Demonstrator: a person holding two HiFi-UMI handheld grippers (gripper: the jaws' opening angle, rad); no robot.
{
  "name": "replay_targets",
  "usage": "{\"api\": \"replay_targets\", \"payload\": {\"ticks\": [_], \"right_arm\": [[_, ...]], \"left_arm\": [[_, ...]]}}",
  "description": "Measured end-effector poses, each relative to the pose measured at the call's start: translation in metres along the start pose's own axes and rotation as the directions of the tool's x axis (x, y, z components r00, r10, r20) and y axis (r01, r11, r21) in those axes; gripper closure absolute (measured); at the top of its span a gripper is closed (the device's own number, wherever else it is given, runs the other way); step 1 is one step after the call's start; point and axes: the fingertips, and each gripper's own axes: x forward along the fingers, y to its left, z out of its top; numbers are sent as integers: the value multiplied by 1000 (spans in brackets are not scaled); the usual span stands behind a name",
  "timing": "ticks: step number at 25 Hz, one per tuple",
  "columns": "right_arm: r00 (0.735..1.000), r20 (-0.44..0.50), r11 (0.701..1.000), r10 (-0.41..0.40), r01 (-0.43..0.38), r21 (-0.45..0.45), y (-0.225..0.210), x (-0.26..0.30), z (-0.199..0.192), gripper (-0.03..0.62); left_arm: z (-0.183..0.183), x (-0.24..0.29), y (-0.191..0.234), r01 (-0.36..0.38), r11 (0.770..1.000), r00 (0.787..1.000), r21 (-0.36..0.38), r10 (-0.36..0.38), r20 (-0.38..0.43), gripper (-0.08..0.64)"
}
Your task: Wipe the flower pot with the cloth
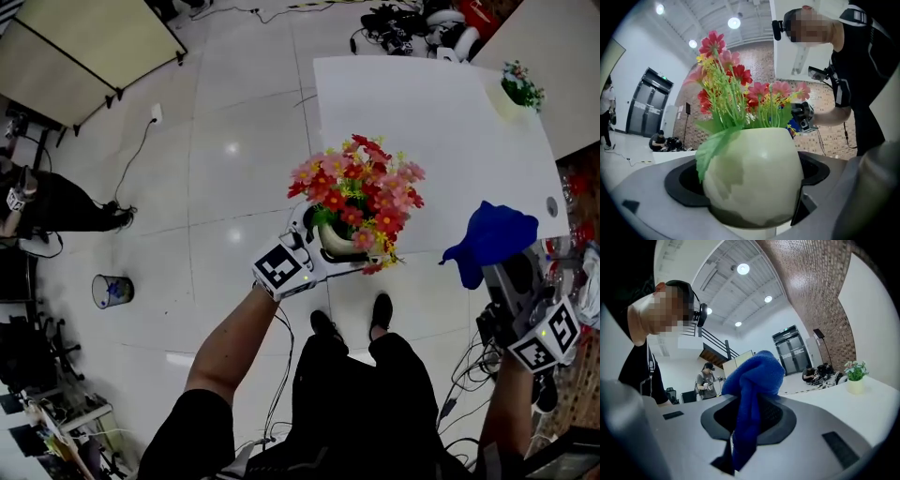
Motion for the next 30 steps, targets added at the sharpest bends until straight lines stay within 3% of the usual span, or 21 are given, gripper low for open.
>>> {"api": "replay_targets", "payload": {"ticks": [5, 12, 17, 21, 30], "right_arm": [[1000, 25, 998, -10, 9, 57, -8, -6, -38, 526], [1000, 8, 1000, 3, -3, 26, -18, 4, -57, 526], [1000, -1, 999, 28, -28, 34, -14, 10, -62, 526], [1000, -9, 998, 26, -25, 63, -28, 8, -70, 526], [999, -42, 997, 34, -31, 68, -24, 18, -74, 526]], "left_arm": [[-47, 6, 3, 1, 1000, 1000, 15, -1, -2, -20], [-85, 11, 17, -12, 999, 1000, 51, 14, -25, -20], [-98, 15, 20, 4, 998, 998, 57, -1, -56, -20], [-114, 26, 24, 17, 993, 994, 118, -4, -108, -21], [-112, 37, 28, 64, 978, 991, 197, -40, -126, -21]]}}
